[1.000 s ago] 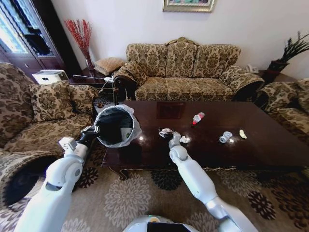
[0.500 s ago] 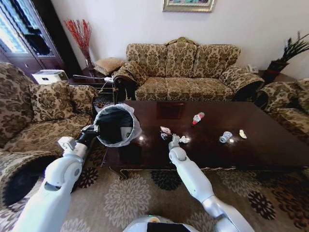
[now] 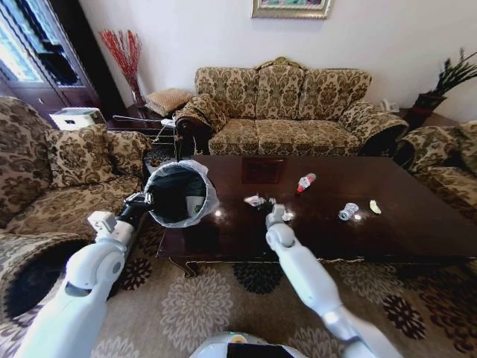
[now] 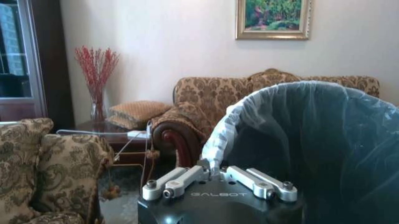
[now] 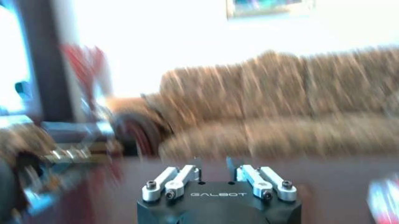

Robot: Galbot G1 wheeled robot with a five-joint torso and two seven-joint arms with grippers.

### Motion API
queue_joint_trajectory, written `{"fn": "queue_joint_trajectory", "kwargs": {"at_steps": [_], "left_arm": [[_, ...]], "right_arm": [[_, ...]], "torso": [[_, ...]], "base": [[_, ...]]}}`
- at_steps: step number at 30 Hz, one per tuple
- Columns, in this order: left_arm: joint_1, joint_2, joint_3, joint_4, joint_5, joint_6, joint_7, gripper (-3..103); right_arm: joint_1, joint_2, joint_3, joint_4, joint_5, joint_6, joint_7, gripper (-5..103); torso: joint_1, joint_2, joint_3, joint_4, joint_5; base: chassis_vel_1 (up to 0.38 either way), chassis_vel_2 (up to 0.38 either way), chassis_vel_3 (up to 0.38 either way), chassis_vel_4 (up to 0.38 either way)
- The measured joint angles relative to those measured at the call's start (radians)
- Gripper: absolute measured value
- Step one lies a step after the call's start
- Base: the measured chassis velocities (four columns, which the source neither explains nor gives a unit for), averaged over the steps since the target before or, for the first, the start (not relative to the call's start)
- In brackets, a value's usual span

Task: Move to the front of the table and place the trash on the table into the trash bin.

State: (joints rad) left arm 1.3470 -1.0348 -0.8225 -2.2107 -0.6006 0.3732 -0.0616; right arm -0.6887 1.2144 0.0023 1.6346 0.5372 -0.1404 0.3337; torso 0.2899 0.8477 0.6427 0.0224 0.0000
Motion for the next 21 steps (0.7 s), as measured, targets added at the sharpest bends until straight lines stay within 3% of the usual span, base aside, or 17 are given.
{"fn": "queue_joint_trajectory", "kwargs": {"at_steps": [8,15,17,19,21], "left_arm": [[-0.003,-0.005,0.004,0.000,0.002,0.002,0.003,0],[-0.007,-0.022,0.006,0.000,0.008,0.002,0.004,0],[-0.007,-0.025,0.007,0.000,0.012,0.003,0.004,0],[-0.007,-0.025,0.008,0.000,0.014,0.003,0.004,0],[-0.007,-0.026,0.010,0.002,0.017,0.004,0.004,0]], "right_arm": [[0.082,-0.109,-0.061,0.175,0.098,-0.052,0.015,7],[0.055,-0.101,-0.059,0.077,0.113,-0.101,0.027,-2],[0.039,-0.079,-0.054,0.023,0.115,-0.107,0.025,8],[0.035,-0.068,-0.054,-0.004,0.111,-0.108,0.020,8],[0.034,-0.040,-0.057,-0.071,0.095,-0.104,-0.001,19]], "torso": [[0.000,0.000,0.000,0.0003,0.0000],[0.000,0.000,0.000,0.0000,0.0003],[0.000,0.000,0.000,-0.0001,0.0003],[0.000,0.000,0.000,0.0000,0.0003],[0.000,0.000,0.000,0.0001,-0.0001]], "base": [[0.000,0.000,0.000,0.000],[0.000,0.000,0.000,0.000],[0.000,0.000,0.000,0.000],[0.000,0.000,0.000,0.000],[0.000,0.000,0.000,0.000]]}}
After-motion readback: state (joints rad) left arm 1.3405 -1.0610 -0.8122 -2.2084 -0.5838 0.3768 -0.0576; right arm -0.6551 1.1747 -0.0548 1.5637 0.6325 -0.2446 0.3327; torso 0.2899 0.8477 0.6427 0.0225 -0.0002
